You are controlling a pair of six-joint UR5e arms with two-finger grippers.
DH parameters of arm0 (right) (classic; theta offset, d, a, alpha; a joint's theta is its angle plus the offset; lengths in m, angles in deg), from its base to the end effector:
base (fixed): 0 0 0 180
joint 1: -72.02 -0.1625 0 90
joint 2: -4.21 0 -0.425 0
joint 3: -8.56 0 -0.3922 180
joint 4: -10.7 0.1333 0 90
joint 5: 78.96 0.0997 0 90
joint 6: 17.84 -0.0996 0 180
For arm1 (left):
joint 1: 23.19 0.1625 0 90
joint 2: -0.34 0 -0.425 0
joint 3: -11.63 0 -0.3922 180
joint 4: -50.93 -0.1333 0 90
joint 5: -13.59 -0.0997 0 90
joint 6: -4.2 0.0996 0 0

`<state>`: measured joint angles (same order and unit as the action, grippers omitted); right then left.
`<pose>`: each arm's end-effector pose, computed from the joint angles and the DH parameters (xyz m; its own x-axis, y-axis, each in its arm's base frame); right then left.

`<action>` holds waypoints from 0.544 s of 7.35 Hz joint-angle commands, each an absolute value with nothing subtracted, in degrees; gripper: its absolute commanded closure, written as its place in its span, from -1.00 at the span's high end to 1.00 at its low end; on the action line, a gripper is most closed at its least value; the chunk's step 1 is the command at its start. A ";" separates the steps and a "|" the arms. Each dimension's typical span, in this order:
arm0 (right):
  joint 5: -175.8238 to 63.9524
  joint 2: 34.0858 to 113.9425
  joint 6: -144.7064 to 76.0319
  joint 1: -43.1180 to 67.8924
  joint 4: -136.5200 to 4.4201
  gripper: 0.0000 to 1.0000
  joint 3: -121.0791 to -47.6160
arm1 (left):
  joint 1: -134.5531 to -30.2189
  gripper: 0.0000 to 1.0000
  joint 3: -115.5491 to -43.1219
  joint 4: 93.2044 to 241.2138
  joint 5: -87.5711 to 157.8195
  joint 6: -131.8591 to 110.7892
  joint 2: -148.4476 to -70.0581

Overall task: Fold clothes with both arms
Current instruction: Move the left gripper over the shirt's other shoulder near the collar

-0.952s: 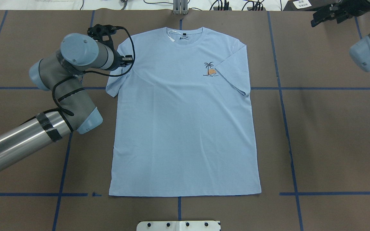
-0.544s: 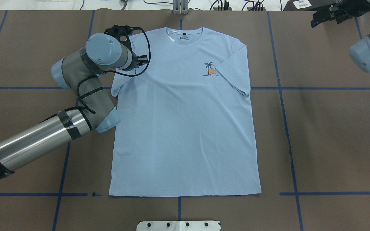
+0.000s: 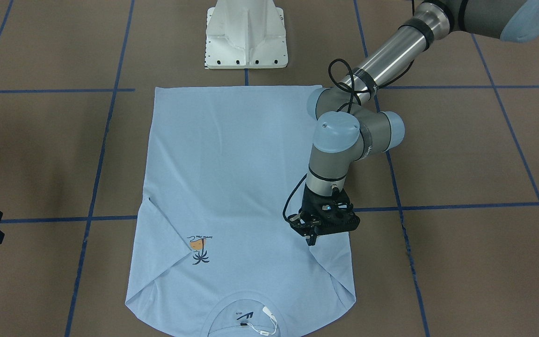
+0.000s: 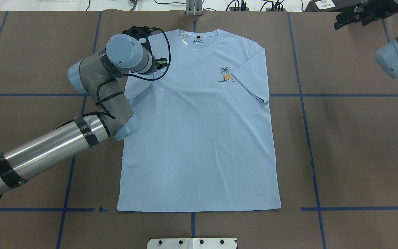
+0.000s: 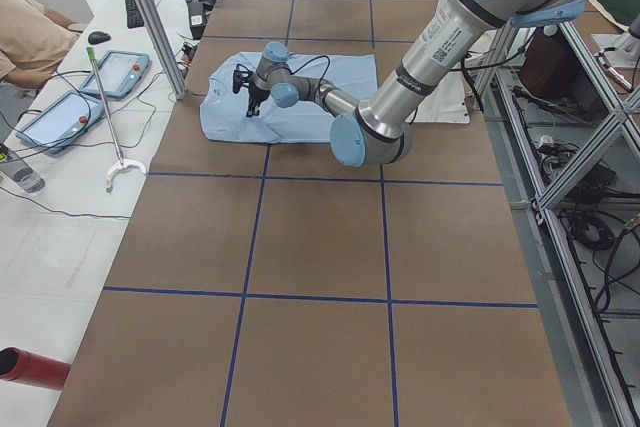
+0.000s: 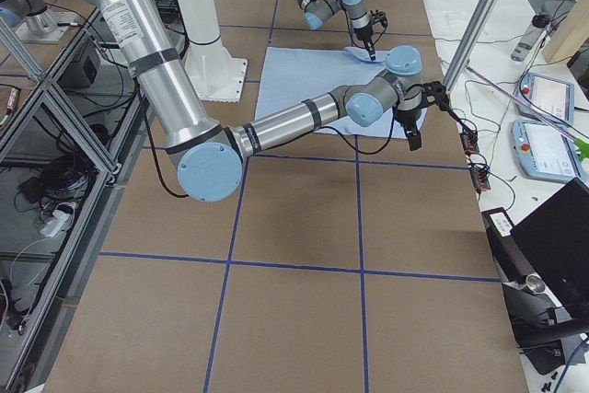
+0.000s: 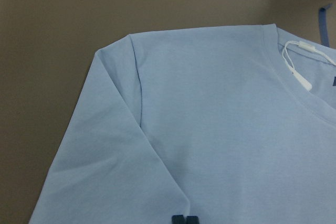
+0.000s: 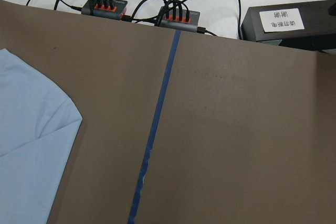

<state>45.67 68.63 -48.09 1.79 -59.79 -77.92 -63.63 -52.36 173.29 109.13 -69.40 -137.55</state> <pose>-0.1565 -0.6621 0.3937 0.6862 -0.1923 0.7015 -0.1072 0.9272 0.3590 0.5423 -0.6247 0.2784 0.5921 -0.1354 -0.7944 0.4366 0.8825 0.1750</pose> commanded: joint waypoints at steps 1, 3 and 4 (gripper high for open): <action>45.67 68.63 -48.16 1.88 -59.79 1.00 -77.92 | -63.53 -1.00 -52.00 173.27 109.13 -69.54 -137.82; 45.67 68.63 -48.16 1.88 -59.79 1.00 -77.92 | -63.18 -1.00 -52.00 173.36 109.13 -71.12 -138.00; 45.67 68.63 -48.16 1.97 -59.79 1.00 -77.92 | -63.09 -1.00 -52.00 173.27 109.13 -71.39 -138.09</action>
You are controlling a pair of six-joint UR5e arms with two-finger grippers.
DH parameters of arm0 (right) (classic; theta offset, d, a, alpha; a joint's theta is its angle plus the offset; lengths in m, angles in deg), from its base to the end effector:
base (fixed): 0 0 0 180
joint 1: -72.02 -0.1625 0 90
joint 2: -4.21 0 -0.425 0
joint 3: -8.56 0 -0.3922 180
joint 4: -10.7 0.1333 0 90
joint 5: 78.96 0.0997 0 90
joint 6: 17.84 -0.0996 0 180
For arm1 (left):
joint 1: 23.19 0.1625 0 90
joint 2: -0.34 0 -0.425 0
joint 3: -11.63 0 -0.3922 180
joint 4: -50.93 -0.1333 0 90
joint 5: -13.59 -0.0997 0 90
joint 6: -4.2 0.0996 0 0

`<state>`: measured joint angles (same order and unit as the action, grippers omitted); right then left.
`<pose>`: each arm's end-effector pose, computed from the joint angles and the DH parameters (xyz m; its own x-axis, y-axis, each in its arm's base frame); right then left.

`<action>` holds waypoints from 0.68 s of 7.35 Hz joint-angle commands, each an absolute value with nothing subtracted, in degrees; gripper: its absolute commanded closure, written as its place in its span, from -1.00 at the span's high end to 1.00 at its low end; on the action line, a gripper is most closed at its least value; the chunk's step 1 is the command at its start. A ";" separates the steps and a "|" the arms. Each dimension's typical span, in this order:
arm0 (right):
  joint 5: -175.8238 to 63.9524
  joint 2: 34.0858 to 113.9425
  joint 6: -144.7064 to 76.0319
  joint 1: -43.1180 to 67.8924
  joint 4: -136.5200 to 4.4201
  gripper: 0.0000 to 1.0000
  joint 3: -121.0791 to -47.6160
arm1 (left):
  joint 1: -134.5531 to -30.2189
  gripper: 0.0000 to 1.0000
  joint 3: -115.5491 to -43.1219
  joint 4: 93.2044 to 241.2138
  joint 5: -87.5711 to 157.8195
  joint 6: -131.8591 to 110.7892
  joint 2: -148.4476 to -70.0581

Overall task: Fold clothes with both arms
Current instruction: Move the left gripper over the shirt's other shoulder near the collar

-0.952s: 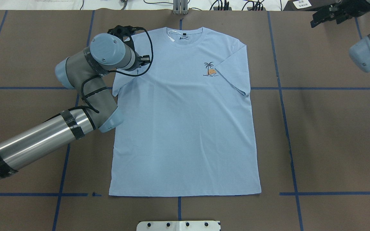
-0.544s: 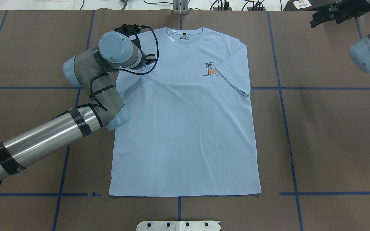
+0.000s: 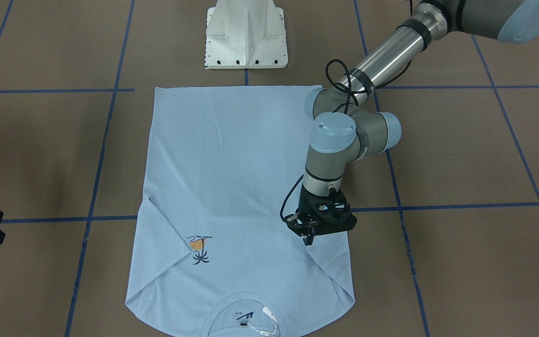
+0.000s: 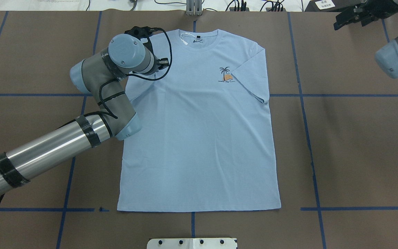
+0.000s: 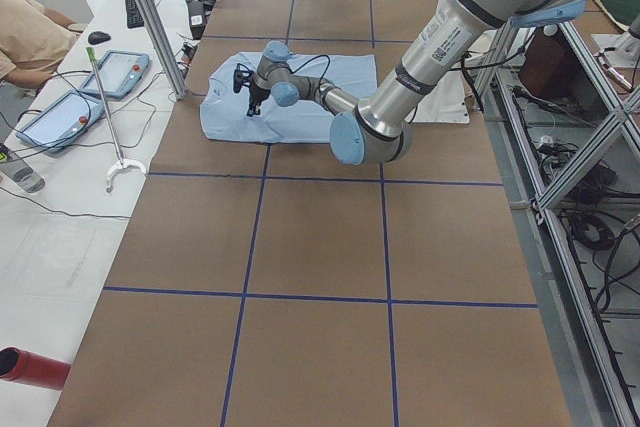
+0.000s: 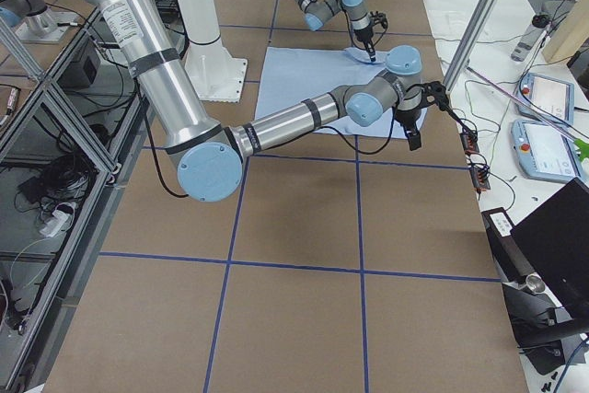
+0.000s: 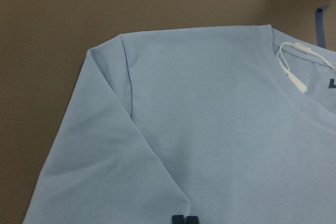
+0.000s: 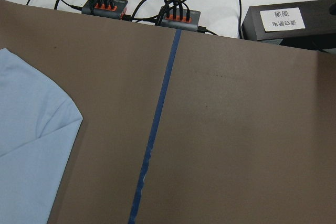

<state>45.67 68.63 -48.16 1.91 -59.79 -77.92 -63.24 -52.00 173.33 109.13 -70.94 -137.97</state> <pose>-0.1578 -0.6617 0.3937 0.6857 -0.1926 0.7020 -0.1061 0.9276 0.3581 0.5480 -0.6222 0.2754 0.5802 -0.1542 -0.7998 0.4465 0.8814 0.1540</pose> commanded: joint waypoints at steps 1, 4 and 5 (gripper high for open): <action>45.67 68.63 -48.16 2.23 -59.79 1.00 -77.92 | -63.18 -0.83 -52.00 173.27 109.13 -72.87 -138.09; 45.58 68.63 -49.29 4.42 -59.53 1.00 -78.45 | -63.18 1.00 -53.05 173.27 109.56 -66.91 -137.65; 45.24 68.63 -54.96 6.43 -59.44 1.00 -80.19 | -63.18 1.00 -54.88 173.19 110.00 -65.78 -136.95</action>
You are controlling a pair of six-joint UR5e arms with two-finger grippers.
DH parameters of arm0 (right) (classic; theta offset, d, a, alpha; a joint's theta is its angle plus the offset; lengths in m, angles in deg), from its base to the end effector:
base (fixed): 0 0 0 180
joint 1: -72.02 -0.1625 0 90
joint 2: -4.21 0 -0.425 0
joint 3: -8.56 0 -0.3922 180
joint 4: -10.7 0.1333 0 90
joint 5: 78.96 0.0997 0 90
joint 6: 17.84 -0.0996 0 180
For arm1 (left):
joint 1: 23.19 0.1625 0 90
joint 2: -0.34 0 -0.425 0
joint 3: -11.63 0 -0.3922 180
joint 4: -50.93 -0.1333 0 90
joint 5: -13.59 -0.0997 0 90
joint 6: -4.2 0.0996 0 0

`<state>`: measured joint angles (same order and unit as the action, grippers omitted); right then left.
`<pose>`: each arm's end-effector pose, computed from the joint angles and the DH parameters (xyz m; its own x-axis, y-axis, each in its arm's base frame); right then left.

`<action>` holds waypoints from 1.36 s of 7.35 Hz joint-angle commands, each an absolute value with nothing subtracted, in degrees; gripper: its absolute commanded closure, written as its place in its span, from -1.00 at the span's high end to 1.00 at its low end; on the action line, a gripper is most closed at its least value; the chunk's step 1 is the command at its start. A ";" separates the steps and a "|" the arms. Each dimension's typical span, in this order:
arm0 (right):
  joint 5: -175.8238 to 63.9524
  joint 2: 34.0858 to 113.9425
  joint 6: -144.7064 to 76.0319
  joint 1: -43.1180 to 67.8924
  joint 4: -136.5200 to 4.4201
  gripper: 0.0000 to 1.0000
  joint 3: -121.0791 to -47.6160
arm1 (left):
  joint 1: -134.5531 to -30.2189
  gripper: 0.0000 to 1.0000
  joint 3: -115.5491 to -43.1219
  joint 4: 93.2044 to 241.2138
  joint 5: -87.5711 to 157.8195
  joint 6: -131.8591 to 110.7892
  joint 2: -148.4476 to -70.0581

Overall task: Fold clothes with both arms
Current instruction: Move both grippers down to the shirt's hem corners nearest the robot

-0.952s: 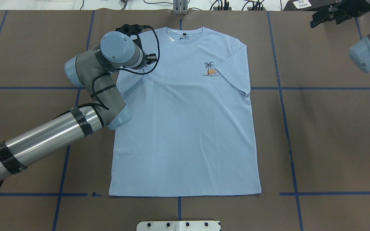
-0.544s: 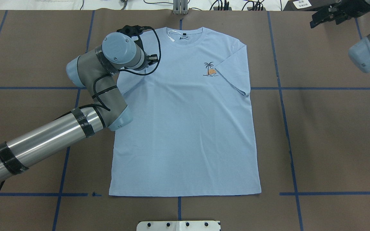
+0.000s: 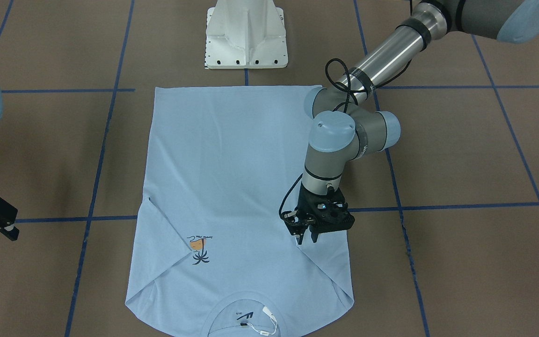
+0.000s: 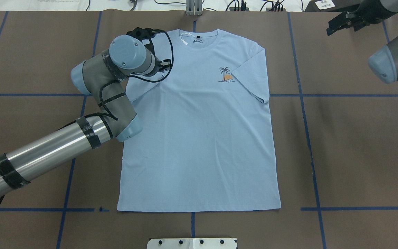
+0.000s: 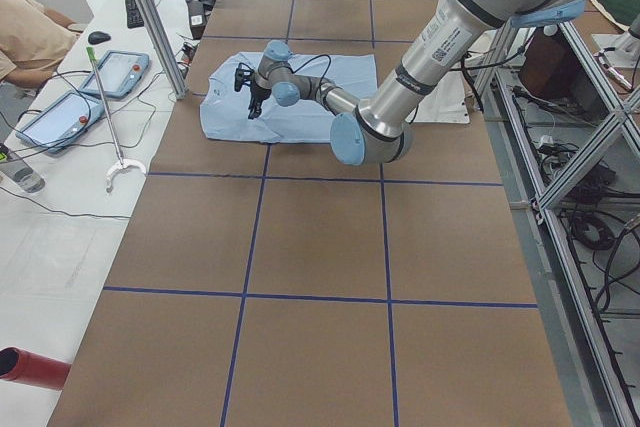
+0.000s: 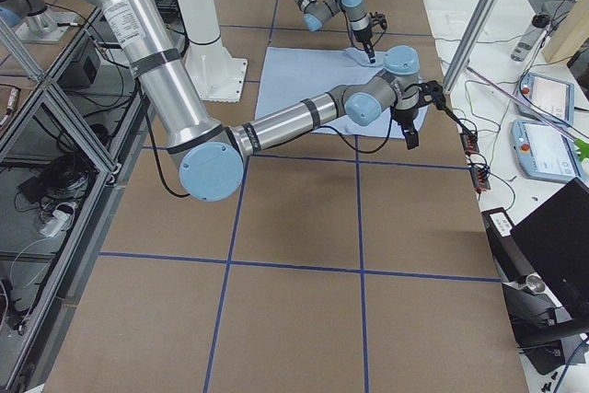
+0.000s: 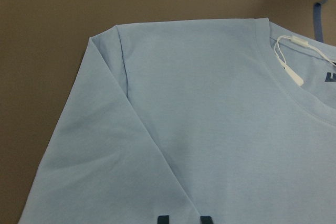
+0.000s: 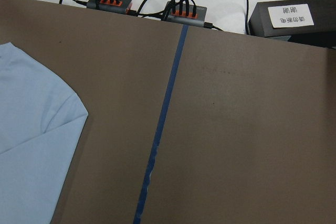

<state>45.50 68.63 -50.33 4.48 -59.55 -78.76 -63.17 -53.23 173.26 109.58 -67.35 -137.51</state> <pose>-0.1863 -0.6520 0.3861 0.6701 -0.1994 0.7150 -0.0936 0.9328 0.3479 0.5457 -0.6180 0.2713 0.5980 -0.0907 -0.7964 0.4050 0.8916 0.2026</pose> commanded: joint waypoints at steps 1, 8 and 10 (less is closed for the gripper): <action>43.06 69.85 -62.50 9.85 -59.44 1.00 -84.30 | -63.35 1.00 -58.64 173.19 111.31 -63.24 -134.33; 2.50 96.91 -113.32 53.76 -59.53 1.00 -119.74 | -55.29 1.00 -101.71 173.27 114.93 -68.43 -101.04; -7.19 99.03 -125.10 64.06 -59.53 0.92 -122.04 | -45.31 0.74 -107.08 174.85 107.15 -81.08 -94.00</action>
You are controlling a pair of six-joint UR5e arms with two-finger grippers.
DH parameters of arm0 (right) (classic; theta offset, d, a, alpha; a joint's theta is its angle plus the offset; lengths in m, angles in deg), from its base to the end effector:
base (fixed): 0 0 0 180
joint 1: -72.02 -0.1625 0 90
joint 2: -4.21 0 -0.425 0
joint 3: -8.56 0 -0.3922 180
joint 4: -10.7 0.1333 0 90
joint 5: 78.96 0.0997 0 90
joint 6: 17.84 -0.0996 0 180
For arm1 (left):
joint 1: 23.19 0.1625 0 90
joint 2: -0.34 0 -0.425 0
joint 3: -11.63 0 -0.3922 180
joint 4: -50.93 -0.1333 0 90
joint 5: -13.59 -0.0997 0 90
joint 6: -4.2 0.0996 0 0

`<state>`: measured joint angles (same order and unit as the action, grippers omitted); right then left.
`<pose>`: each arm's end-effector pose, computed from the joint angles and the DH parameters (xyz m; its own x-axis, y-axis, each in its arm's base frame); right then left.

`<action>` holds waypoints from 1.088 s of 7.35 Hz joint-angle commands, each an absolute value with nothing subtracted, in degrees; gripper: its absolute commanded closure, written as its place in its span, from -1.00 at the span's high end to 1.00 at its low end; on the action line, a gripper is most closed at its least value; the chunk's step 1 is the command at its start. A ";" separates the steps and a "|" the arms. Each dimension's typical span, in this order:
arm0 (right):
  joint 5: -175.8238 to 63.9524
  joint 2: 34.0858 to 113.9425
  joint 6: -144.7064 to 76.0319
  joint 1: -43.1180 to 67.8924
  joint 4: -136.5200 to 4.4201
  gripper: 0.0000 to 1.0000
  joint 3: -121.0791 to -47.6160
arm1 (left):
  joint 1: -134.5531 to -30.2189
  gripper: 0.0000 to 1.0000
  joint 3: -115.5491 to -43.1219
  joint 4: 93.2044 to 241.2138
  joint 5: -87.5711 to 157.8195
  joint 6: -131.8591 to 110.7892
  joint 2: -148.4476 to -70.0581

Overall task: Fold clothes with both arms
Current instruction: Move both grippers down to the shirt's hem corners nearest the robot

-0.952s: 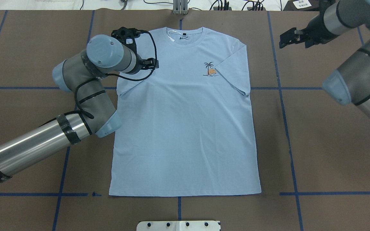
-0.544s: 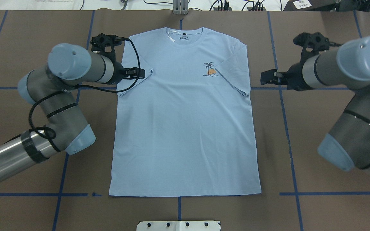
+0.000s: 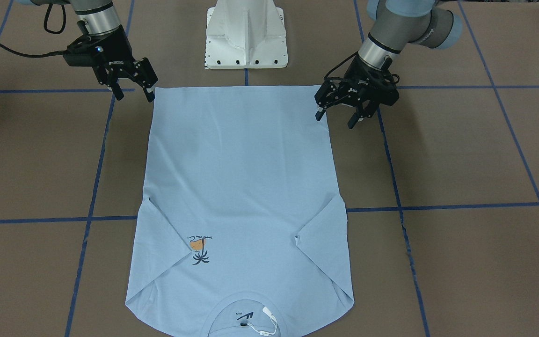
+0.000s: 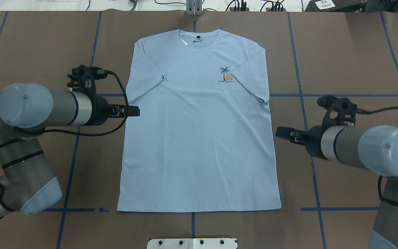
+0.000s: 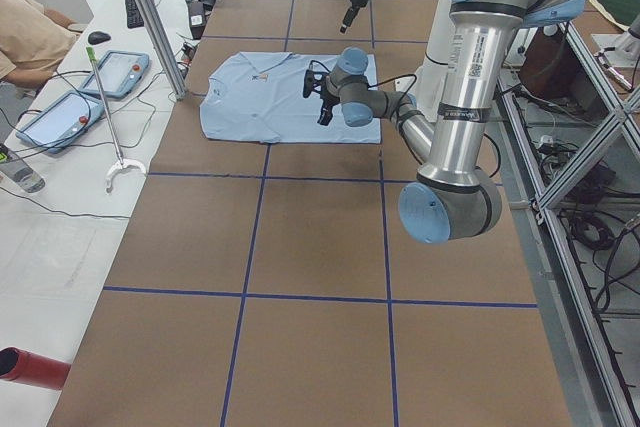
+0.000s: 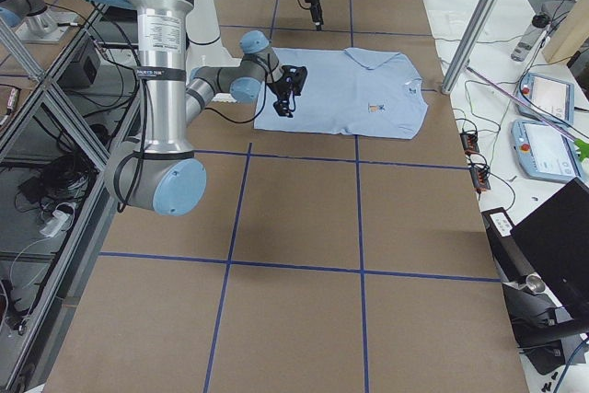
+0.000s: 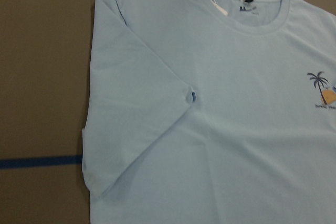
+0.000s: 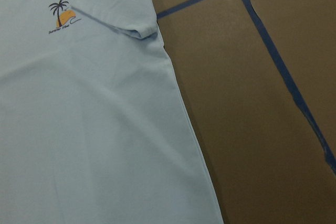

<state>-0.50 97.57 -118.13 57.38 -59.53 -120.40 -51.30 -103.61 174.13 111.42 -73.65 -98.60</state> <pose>-0.3782 -0.2572 0.3319 0.4683 0.3032 0.8299 -0.4986 0.8661 -0.0351 0.4022 -0.3506 0.3079 0.4065 0.0192 -0.9134 0.2765 0.9503 0.1431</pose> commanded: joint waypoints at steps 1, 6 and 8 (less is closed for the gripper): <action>-8.46 98.95 -125.76 65.15 -59.53 0.92 -122.31 | -40.29 0.56 -107.45 174.86 103.80 -86.98 -93.18; -8.64 98.87 -125.77 65.25 -59.53 0.96 -122.40 | -29.52 0.34 -104.22 173.80 96.30 -93.45 -91.33; -8.65 98.86 -125.77 65.34 -59.53 0.96 -122.40 | -29.34 0.19 -103.77 173.80 96.30 -93.45 -91.42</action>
<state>-8.63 98.88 -125.76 65.30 -59.53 -122.40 -29.52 -104.17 173.82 96.42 -93.40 -91.32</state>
